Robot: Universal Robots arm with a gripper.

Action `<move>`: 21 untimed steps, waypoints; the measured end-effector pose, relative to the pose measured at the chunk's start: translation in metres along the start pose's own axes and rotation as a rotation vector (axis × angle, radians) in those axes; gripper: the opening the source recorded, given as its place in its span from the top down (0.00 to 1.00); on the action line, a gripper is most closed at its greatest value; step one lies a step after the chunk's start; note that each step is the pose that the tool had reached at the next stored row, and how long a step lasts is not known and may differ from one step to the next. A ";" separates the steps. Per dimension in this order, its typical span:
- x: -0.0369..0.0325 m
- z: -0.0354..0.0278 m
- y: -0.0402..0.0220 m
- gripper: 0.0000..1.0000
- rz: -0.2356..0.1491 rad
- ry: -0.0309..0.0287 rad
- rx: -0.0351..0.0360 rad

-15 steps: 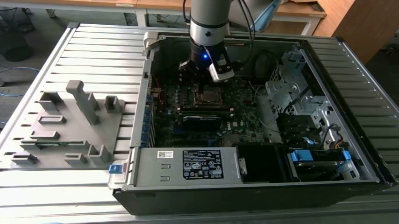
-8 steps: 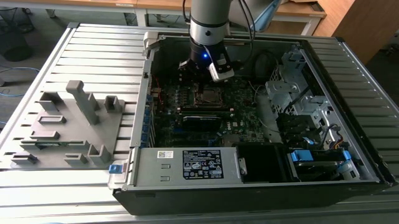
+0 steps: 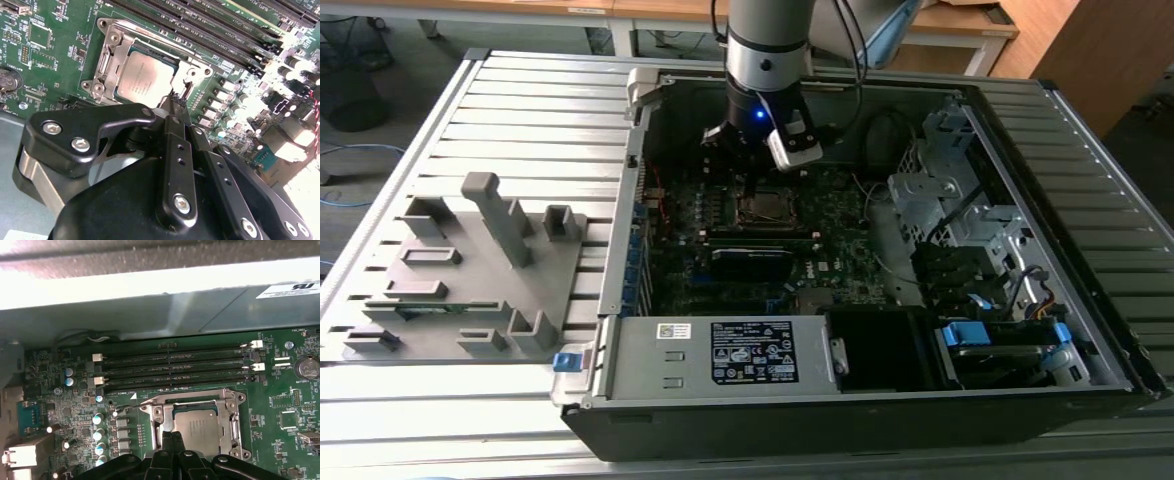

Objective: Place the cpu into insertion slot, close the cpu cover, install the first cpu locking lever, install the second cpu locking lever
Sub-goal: 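Install the first cpu locking lever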

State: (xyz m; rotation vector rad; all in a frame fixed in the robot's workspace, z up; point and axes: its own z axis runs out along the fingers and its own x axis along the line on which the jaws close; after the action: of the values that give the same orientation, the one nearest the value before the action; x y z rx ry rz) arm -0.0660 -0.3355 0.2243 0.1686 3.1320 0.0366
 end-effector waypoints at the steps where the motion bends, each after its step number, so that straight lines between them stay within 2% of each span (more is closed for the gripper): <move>1: 0.0000 -0.0007 0.0000 0.89 0.000 0.0000 0.0000; 15: 0.0005 -0.0013 0.0000 0.89 0.000 0.0001 0.0002; 21: 0.0101 -0.0011 -0.0011 0.89 0.000 0.0000 0.0000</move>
State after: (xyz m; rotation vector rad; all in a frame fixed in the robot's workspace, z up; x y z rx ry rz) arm -0.0762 -0.3355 0.2253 0.1688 3.1320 0.0365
